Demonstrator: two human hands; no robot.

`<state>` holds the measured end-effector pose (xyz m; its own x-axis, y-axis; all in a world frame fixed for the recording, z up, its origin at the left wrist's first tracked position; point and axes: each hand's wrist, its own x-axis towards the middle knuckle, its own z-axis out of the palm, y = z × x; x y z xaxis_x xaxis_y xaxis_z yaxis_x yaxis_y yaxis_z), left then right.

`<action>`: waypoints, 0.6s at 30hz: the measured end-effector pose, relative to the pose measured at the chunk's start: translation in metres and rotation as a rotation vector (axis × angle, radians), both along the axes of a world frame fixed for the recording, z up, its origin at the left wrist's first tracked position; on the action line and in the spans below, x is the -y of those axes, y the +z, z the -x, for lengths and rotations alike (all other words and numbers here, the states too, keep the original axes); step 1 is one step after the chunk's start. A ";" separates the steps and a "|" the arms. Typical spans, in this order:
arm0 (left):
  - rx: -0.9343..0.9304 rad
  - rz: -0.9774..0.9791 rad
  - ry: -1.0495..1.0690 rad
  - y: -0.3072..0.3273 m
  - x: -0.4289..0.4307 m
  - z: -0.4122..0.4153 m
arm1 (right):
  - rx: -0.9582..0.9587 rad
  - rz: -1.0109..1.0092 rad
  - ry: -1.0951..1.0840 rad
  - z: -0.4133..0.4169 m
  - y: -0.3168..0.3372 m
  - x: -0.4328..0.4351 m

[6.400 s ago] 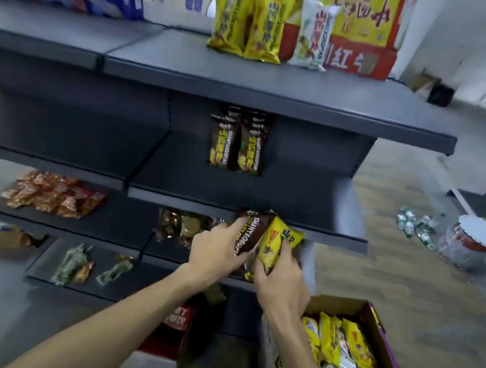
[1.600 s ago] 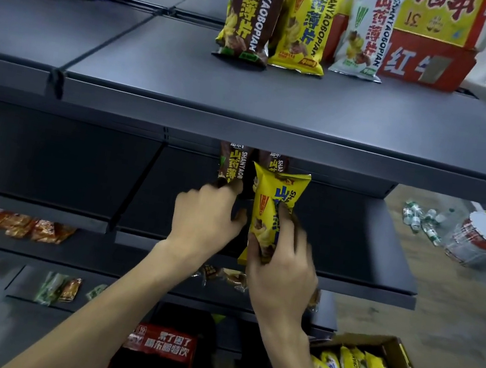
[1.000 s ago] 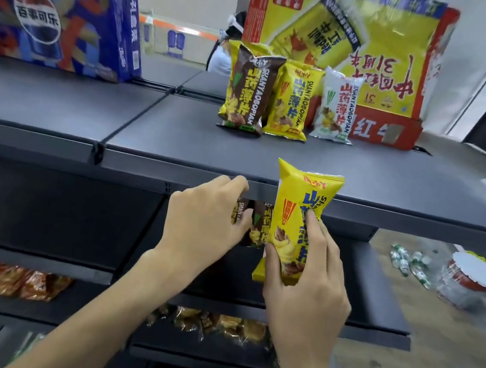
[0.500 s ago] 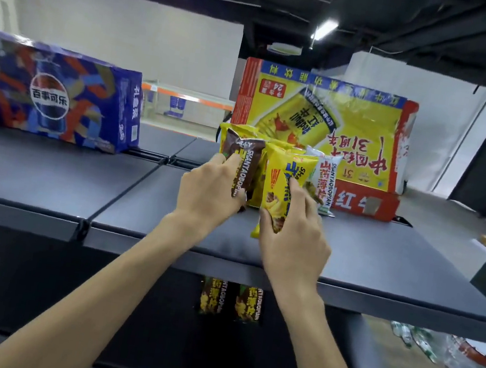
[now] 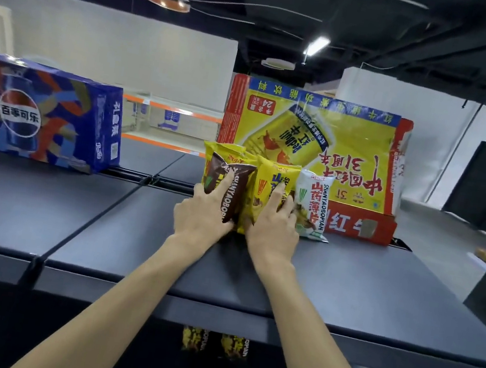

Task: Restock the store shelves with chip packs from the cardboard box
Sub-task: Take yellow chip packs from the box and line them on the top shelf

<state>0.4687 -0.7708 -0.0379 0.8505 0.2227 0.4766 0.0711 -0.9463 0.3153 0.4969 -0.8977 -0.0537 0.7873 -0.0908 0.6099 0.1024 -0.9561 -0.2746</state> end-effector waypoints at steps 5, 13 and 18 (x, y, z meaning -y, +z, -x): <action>0.002 0.033 -0.031 0.000 0.000 -0.003 | -0.052 0.099 -0.061 -0.003 -0.013 -0.008; 0.000 0.057 -0.073 0.001 -0.001 0.004 | -0.145 0.053 -0.007 0.009 -0.006 -0.009; 0.009 0.011 -0.064 0.010 -0.006 0.020 | -0.199 -0.003 0.022 0.029 0.005 -0.007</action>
<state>0.4489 -0.7649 -0.0283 0.8587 0.1735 0.4822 0.0080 -0.9453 0.3260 0.4681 -0.8906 -0.0484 0.8940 -0.0736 0.4420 0.0671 -0.9533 -0.2945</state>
